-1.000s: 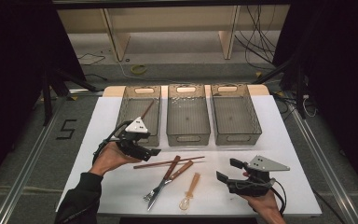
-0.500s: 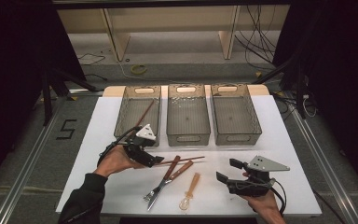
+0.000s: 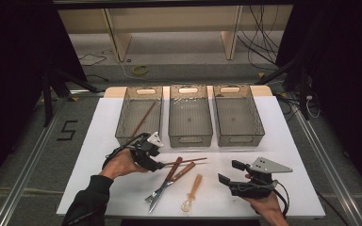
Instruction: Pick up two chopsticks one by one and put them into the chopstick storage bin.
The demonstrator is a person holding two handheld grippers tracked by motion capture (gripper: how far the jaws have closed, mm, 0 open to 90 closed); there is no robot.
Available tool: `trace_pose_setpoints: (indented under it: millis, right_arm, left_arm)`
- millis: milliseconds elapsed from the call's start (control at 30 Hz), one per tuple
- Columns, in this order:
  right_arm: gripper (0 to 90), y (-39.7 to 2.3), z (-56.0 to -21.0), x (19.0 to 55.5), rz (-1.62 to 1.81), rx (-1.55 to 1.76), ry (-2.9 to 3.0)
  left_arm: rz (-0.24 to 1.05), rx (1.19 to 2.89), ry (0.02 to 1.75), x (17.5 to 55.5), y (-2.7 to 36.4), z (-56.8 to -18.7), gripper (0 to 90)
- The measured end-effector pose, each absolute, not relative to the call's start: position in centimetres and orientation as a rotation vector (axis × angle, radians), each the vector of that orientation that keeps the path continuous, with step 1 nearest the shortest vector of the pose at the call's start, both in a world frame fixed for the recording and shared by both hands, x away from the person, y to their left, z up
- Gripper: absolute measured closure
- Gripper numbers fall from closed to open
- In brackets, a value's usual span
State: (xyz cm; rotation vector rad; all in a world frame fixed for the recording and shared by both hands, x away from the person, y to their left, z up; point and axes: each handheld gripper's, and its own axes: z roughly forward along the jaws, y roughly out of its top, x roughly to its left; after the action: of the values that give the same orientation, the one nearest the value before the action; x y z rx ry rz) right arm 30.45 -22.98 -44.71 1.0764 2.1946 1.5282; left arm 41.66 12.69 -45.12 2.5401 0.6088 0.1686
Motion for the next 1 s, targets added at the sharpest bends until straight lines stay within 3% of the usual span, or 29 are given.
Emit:
trace_pose_setpoints:
  millis: [1000]
  right_arm:
    - [26.2, -23.0, -44.8, 30.5, 1.522, 1.074, 2.201]
  left_arm:
    - [0.122, 2.658, 0.512, 41.9, 11.5, -46.9, 75.8]
